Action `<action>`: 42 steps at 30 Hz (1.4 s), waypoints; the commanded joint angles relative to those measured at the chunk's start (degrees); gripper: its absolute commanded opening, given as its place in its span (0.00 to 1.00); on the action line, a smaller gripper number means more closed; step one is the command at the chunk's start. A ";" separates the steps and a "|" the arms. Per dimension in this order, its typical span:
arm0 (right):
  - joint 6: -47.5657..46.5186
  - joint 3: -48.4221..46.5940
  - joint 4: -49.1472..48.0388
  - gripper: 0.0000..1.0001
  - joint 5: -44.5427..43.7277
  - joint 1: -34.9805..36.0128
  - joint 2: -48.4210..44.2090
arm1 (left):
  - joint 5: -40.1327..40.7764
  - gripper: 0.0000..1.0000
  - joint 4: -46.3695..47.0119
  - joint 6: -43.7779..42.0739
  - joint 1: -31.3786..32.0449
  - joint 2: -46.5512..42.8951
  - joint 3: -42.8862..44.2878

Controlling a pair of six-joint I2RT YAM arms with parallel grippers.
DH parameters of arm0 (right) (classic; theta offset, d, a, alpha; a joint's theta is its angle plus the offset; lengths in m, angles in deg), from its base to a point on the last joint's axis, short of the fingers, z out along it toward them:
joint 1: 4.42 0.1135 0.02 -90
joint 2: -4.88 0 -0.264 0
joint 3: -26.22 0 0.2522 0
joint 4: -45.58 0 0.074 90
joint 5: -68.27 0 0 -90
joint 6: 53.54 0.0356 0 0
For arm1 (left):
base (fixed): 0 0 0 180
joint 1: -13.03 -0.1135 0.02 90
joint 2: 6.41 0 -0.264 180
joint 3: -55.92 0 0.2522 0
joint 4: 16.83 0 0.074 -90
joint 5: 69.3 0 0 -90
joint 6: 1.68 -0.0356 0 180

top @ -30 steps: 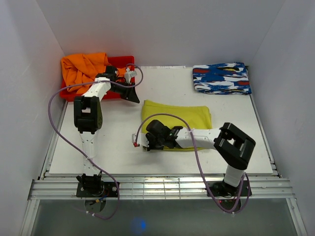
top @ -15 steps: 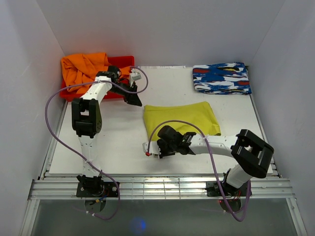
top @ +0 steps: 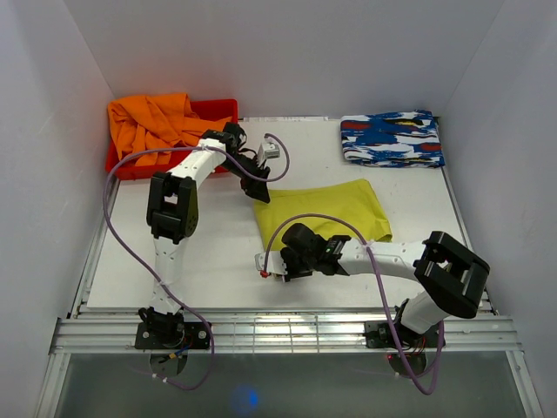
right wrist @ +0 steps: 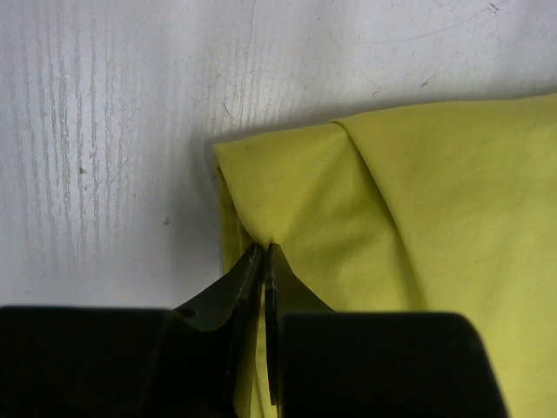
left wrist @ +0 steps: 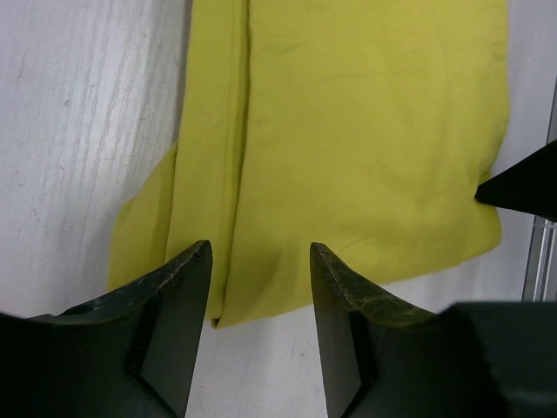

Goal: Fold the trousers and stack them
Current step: Fold the trousers

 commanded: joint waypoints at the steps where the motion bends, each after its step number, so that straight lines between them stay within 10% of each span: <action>1: 0.39 0.74 1.18 0.08 0.08 -0.17 -1.46 | 1.29 0.60 2.88 0.57 -0.49 -0.54 0.66; 19: 1.54 1.18 1.44 0.08 -0.36 -0.26 -1.63 | 0.94 0.48 -7.74 -9.27 -0.66 -0.01 -2.41; 34: 1.18 3.20 2.06 0.08 1.66 -0.26 -3.04 | 4.28 0.00 -2.82 -6.54 -4.44 2.19 3.30; 42: 1.36 3.11 1.71 0.08 1.49 -0.26 -2.69 | 1.74 0.26 -9.85 -13.12 -4.44 0.87 1.38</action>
